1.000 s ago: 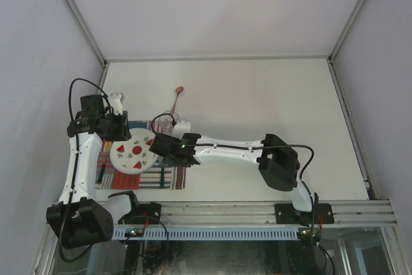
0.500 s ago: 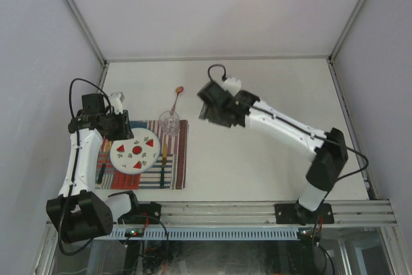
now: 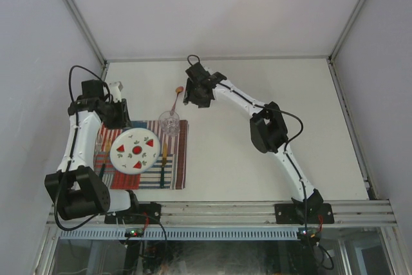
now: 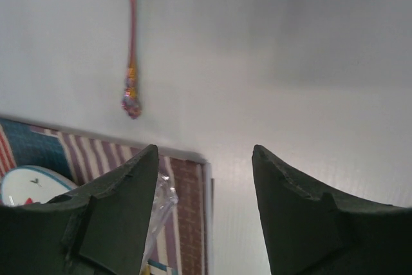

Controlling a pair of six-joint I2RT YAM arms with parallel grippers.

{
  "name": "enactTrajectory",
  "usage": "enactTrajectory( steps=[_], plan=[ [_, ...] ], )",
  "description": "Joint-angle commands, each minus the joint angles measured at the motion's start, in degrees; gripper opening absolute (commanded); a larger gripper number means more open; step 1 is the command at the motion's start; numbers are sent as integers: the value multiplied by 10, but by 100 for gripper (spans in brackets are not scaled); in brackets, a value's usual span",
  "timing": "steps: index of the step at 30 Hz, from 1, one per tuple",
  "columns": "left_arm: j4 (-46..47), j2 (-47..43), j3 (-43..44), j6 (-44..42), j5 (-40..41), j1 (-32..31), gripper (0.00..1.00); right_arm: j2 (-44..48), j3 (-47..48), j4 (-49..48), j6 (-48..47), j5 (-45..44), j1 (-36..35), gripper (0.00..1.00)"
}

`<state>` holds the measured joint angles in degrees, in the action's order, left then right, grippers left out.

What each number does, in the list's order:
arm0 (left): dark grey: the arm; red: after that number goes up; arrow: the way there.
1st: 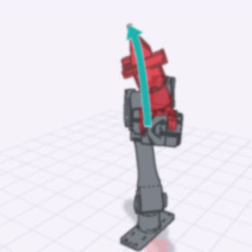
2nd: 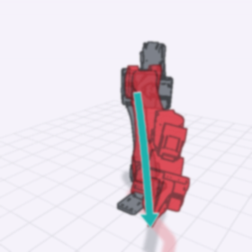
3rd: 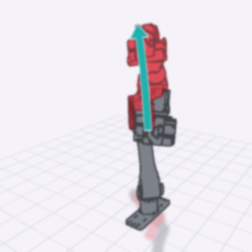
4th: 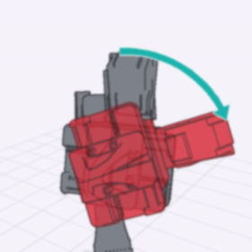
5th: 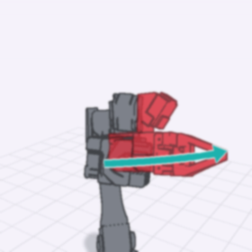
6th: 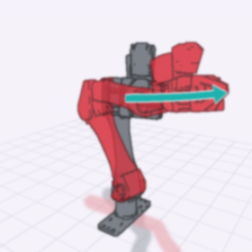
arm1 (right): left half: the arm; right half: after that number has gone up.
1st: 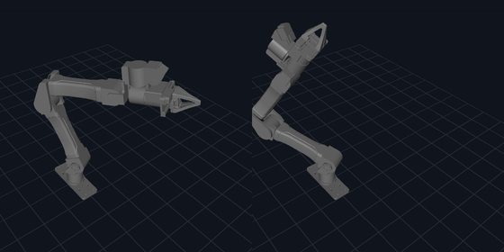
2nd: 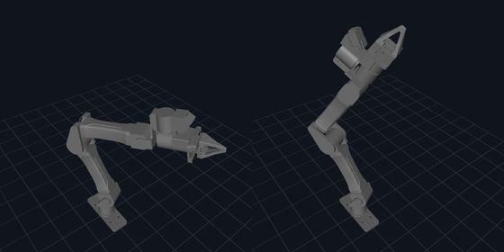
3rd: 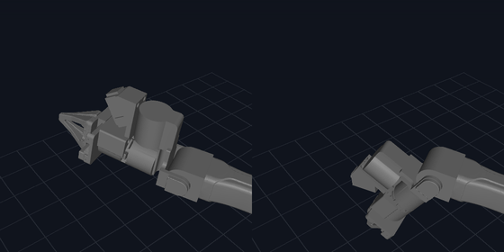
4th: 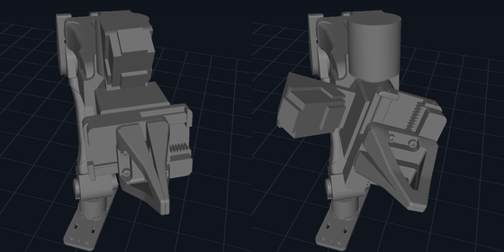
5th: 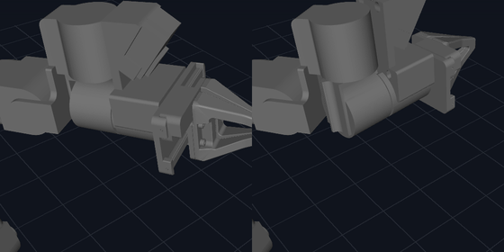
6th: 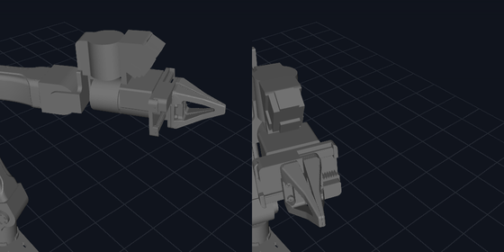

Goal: Set the dinner table for one person

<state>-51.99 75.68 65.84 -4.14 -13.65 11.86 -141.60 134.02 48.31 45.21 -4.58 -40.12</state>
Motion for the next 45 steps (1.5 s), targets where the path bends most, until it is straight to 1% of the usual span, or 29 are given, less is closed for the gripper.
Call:
enactTrajectory(
  steps=[1,3,6,8,10,14,17,20,25,33,40,42,43,44,45],
  plan=[
    [-18,-24,28,-11,20,6,40,53,-113,-165,17,98,44,60],
    [-24,-32,24,-11,24,6,40,49,-137,-229,25,131,49,60],
    [-26,-42,12,-21,4,6,41,15,-116,-262,29,163,48,60],
    [-25,-34,5,-31,-32,6,40,-2,-94,-273,35,175,45,59],
    [-15,-20,7,-22,-50,6,40,-7,-99,-300,41,180,41,59],
    [-16,23,53,2,-56,6,39,-13,-138,-390,75,208,42,59],
    [-26,41,80,0,-46,6,38,-41,-138,-441,105,242,41,59],
    [-32,41,90,-14,-40,6,38,-74,-136,-491,134,270,38,59],
    [-43,37,92,-27,-25,6,38,-96,-134,-512,141,264,27,59],
    [-37,23,63,-29,-14,6,38,-128,-119,-538,152,271,28,59],
    [-39,14,51,-24,-7,6,38,-148,-105,-573,183,272,24,57],
    [-38,13,49,-20,-7,7,38,-155,-100,-577,193,275,25,54],
    [-37,13,49,-17,-7,6,38,-158,-97,-576,197,276,25,47],
    [-36,13,48,-14,-7,7,38,-160,-95,-576,199,277,25,30],
    [-36,13,47,-12,-7,7,38,-161,-93,-575,200,277,25,16]
  ],
)
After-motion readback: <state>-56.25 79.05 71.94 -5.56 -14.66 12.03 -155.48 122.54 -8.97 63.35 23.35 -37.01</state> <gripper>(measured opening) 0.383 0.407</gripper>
